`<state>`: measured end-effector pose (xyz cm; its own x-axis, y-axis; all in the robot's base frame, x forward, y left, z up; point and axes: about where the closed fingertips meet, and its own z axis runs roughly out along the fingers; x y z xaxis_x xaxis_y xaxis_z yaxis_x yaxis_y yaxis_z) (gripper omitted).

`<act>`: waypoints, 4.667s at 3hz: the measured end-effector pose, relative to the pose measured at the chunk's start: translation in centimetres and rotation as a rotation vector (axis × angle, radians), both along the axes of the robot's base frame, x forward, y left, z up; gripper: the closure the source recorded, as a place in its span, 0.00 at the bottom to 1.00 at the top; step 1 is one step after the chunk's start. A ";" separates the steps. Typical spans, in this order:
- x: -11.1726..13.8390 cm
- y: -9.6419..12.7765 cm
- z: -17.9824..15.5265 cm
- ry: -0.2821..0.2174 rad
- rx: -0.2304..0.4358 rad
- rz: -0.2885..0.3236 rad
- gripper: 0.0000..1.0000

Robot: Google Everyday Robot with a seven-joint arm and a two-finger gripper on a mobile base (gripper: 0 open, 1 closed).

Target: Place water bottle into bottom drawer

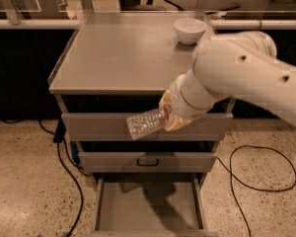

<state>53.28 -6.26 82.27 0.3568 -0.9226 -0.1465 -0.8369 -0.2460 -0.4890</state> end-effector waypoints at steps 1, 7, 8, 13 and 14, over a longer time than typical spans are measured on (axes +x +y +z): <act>0.0 -1.2 -7.1 0.025 0.004 -0.029 1.00; -3.1 -5.3 -29.8 0.195 0.051 -0.123 1.00; -2.6 -4.0 -36.4 0.258 0.070 -0.105 1.00; 0.7 -6.7 -50.5 0.315 0.214 -0.146 1.00; 2.5 -4.9 -55.7 0.361 0.253 -0.127 1.00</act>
Offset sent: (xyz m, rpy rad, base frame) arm -0.0035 -0.0245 -0.2057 0.0147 0.1118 -0.0872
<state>55.78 -11.14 26.60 0.1282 -0.8748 -0.4672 -0.9805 -0.0410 -0.1922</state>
